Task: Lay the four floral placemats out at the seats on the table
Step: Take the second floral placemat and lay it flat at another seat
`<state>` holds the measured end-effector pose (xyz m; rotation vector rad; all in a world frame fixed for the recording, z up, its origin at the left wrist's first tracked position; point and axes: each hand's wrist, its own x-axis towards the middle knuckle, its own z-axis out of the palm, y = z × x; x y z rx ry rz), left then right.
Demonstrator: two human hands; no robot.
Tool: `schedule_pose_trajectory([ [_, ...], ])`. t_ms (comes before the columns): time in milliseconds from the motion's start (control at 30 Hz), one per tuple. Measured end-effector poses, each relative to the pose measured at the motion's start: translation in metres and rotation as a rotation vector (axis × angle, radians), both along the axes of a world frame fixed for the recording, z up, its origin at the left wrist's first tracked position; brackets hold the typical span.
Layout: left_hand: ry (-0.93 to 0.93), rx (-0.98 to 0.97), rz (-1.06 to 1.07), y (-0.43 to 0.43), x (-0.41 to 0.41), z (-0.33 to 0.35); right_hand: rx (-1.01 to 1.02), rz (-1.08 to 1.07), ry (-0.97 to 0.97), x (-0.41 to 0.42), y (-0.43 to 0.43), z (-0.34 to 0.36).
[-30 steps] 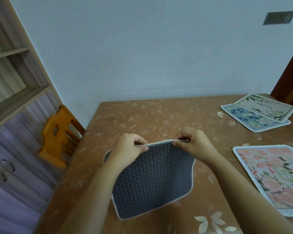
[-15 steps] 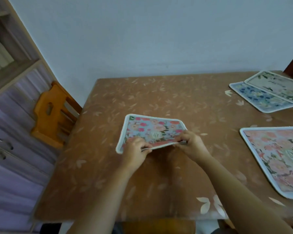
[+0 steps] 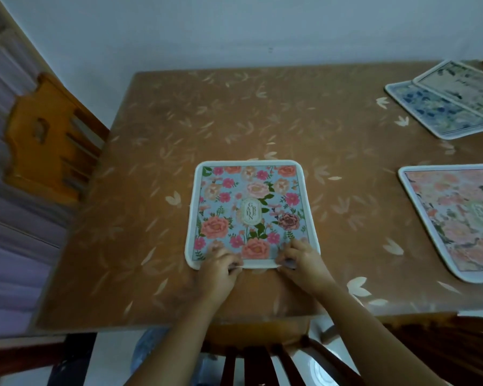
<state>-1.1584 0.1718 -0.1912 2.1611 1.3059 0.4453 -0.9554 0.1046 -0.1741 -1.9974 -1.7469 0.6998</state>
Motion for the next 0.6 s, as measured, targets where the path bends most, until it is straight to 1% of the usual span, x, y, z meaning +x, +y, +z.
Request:
schedule_pose_trajectory([
  [133, 0.073, -0.012, 0.028, -0.003, -0.008, -0.003, 0.010, -0.031, -0.049, 0.002, -0.009, -0.003],
  [200, 0.119, 0.023, 0.084, -0.003, -0.018, -0.003, 0.008, -0.061, -0.083, 0.005, -0.014, -0.004],
  [300, 0.118, 0.074, 0.140, -0.005, -0.028, -0.002, 0.005, -0.068, -0.136, 0.007, -0.020, -0.005],
  [400, 0.137, 0.064, 0.154, -0.010, -0.026, 0.000, -0.047, -0.018, -0.189, 0.005, -0.023, -0.004],
  [600, 0.152, -0.002, 0.127, -0.022, -0.025, -0.001, -0.091, -0.032, -0.204, 0.005, -0.033, -0.002],
])
